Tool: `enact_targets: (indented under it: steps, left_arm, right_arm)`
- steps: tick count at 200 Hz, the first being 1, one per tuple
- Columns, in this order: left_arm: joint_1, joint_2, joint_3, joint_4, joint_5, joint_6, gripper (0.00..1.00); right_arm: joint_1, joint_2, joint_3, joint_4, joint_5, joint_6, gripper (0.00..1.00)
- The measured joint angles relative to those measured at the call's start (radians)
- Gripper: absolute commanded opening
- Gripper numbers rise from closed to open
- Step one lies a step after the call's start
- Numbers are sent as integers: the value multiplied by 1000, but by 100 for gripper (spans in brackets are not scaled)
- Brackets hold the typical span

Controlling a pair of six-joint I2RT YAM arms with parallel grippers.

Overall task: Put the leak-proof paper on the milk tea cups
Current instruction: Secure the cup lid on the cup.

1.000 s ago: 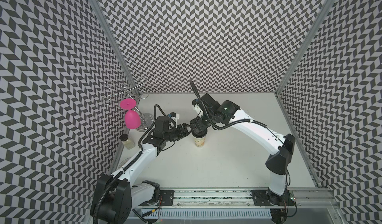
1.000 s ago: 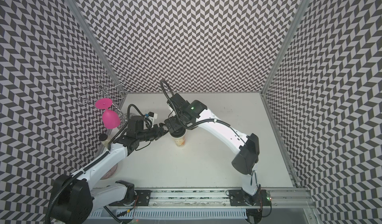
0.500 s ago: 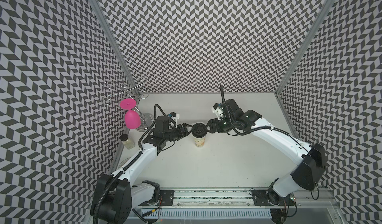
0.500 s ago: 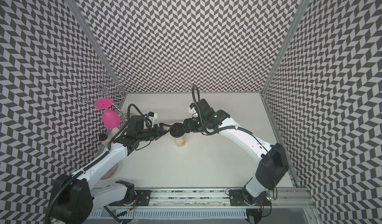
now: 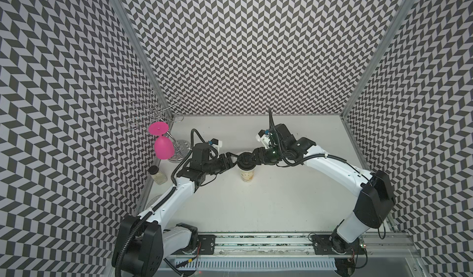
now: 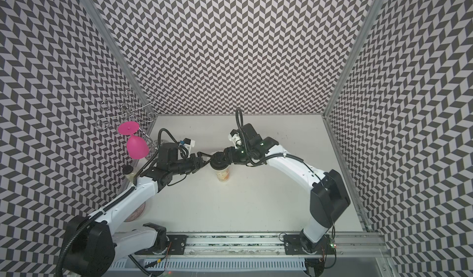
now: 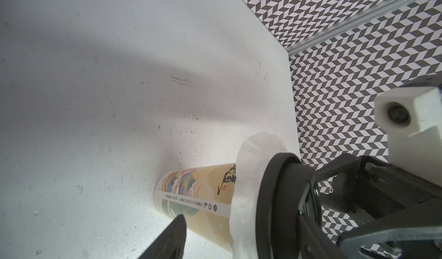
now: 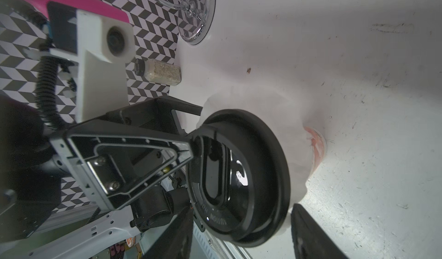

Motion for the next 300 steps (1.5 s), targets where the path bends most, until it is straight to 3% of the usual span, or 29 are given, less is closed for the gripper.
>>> enact_targets:
  steps: [129, 187, 256, 300]
  left_arm:
    - [-23, 0, 2, -10, 23, -7, 78]
    - [-42, 2, 2, -11, 31, -28, 75]
    - [-41, 0, 1, -11, 11, -33, 72]
    - [-42, 0, 1, -10, 3, -33, 72]
  right_arm:
    - [-7, 6, -56, 68, -18, -3, 61]
    - [-8, 6, -58, 74, -16, -3, 61]
    - [-19, 3, 12, 20, -23, -9, 81]
    - [-69, -86, -14, 34, -26, -3, 68]
